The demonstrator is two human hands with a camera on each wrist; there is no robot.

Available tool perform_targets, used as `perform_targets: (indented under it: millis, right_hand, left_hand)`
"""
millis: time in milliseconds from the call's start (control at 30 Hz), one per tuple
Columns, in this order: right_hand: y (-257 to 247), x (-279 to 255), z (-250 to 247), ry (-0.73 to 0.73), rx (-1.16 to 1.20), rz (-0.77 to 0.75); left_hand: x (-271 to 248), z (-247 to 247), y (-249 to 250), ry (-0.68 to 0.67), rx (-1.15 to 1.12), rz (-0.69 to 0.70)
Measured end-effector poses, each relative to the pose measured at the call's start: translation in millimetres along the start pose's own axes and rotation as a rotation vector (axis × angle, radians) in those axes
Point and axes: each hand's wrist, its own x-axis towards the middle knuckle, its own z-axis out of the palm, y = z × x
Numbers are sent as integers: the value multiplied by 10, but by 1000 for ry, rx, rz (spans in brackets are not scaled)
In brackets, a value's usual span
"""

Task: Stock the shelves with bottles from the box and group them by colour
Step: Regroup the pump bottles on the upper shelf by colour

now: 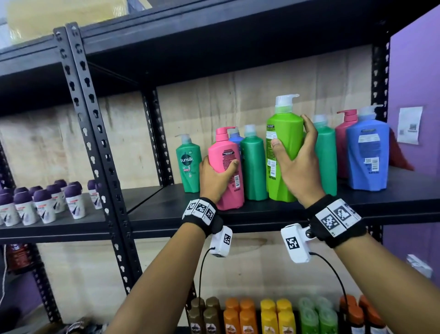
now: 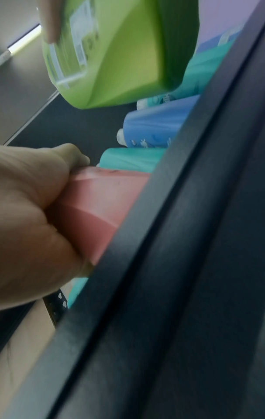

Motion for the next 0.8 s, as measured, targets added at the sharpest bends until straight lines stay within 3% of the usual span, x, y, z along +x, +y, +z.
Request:
perform_targets:
  millis: [400,633,800]
  right_hand:
    - [74,-105,19,1,-4,-18]
    - [77,-129,-19,-6,-10,9]
    - [69,-119,-72,39,-4,1]
  left_hand:
    - [-252,-71,-205,84,82,18]
    - [-384,-66,26,308,194,271]
    - [-350,210,401,220,282,425]
